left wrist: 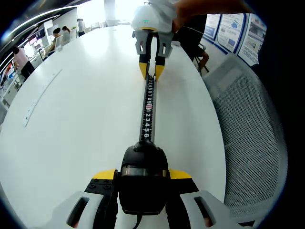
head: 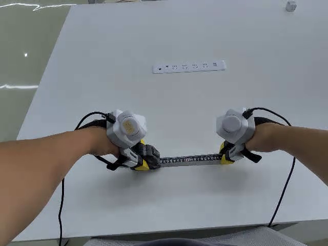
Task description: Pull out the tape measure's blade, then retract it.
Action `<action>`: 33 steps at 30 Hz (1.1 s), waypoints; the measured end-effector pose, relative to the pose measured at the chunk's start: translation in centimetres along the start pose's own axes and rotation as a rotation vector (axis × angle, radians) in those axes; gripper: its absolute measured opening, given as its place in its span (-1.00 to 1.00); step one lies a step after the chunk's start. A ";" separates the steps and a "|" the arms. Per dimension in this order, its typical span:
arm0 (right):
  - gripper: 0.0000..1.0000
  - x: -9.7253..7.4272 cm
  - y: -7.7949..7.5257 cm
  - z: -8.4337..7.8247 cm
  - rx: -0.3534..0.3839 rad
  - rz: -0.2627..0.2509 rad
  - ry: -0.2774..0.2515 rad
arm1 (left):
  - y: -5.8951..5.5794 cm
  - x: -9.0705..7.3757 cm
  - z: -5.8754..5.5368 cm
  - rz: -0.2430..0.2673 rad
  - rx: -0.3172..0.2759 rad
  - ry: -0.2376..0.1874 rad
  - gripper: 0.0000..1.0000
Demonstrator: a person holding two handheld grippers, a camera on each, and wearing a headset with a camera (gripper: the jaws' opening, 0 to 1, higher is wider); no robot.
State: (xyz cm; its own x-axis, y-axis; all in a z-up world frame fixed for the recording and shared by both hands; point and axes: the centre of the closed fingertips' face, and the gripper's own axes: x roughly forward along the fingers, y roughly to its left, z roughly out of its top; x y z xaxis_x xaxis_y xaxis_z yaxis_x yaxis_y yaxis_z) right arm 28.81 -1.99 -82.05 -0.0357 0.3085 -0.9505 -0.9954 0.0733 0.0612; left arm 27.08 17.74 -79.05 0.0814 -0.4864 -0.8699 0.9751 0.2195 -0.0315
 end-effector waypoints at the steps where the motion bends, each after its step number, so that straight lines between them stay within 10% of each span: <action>1: -0.77 0.0 -0.1 -0.1 0.001 0.000 0.000 | 0.0 0.0 0.0 0.000 0.000 -0.001 -0.29; 33: -0.78 -0.7 -0.6 -2.2 0.001 -0.006 0.023 | 0.0 0.1 0.0 -0.005 -0.005 -0.002 -0.29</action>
State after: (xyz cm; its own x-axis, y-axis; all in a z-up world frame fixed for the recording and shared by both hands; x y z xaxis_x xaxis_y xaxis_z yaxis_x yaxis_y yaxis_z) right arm 29.19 -4.29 -82.13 -0.0314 0.2864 -0.9576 -0.9956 0.0761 0.0554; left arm 27.10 17.68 -79.17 0.0771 -0.4892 -0.8687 0.9744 0.2217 -0.0384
